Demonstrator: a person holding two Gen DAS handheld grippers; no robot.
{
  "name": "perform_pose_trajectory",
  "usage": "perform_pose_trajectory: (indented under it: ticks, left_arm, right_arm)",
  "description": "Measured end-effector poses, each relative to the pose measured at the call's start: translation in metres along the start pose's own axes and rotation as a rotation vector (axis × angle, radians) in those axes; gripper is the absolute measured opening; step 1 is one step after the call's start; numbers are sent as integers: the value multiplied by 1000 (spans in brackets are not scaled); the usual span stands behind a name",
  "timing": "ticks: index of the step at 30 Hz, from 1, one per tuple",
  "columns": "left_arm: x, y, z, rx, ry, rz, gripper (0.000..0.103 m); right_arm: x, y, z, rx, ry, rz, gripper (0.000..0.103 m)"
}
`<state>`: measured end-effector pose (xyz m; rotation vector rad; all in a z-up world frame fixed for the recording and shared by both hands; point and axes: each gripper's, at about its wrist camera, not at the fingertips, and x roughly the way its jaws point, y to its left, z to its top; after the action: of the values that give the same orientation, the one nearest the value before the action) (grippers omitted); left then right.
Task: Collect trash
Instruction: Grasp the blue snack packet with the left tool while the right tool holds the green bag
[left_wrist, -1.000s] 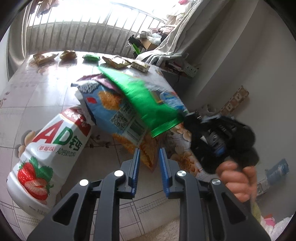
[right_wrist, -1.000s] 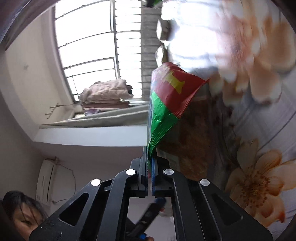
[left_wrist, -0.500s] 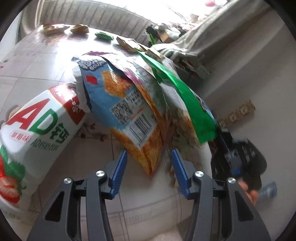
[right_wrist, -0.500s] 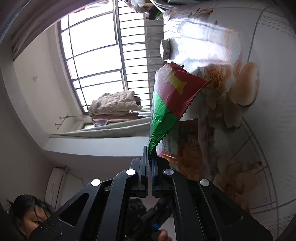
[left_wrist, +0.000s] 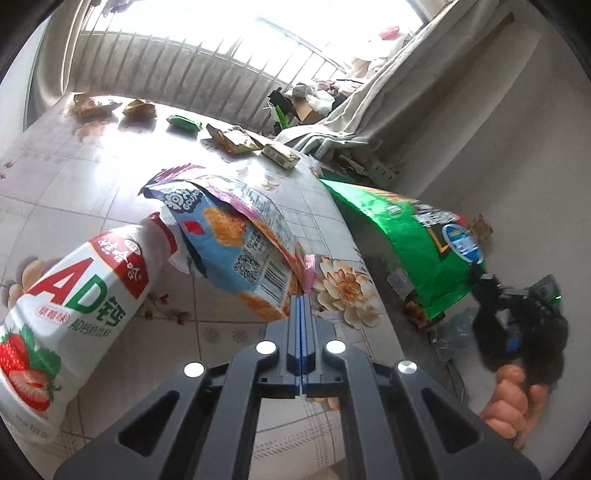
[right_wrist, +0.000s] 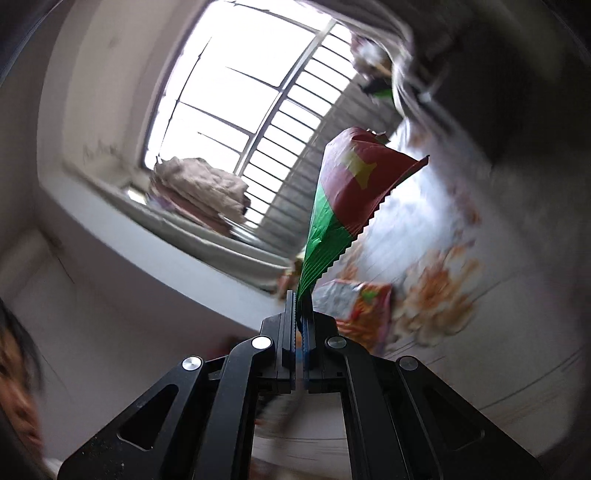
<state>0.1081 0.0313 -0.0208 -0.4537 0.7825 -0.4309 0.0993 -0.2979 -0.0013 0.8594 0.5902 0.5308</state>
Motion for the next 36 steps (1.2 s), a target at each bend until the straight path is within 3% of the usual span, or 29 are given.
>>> perform_pose_trajectory:
  ticks: [2,5,9,14,16,19,21,23,26,29,30,33,36]
  left_arm:
    - [-2,1,-1,-12,11,4,0]
    - [-7,2,-3,-25,21,5,0]
    - [-11,9,-6,-38,35,11,0]
    - [-10,12,-7,-46,54,12,0]
    - [-7,12,-6,-42,64,10,3]
    - [-4,14,-5,-39,66,10,12]
    - [-3,16,-4,-42,63,13,14]
    - [-1,19,-4,-50,64,15,16]
    - [5,21,-4,-65,75,16,17]
    - [13,20,-2,-73,87,10,27]
    - [15,20,-1,-78,87,9,34]
    - [23,23,2,-116,88,7,51]
    - [32,29,7,-165,91,5,54]
  right_arm:
    - [-6,20,-3,-128,-11,-105,1]
    - [-9,57,-22,-411,-26,-338,1]
    - [26,93,-83,-890,31,-683,1]
    - [82,65,-177,-1334,214,-940,2]
    - [94,50,-200,-1408,280,-969,3]
    - [94,41,-217,-1430,332,-960,11]
    - [87,39,-219,-1404,345,-935,25]
    - [75,42,-212,-1350,337,-891,45]
    - [61,49,-196,-1247,328,-805,55]
    - [45,56,-175,-1085,321,-677,58]
    - [38,55,-166,-1018,307,-637,59]
    - [29,49,-148,-869,274,-586,60]
    - [15,42,-143,-752,253,-549,60]
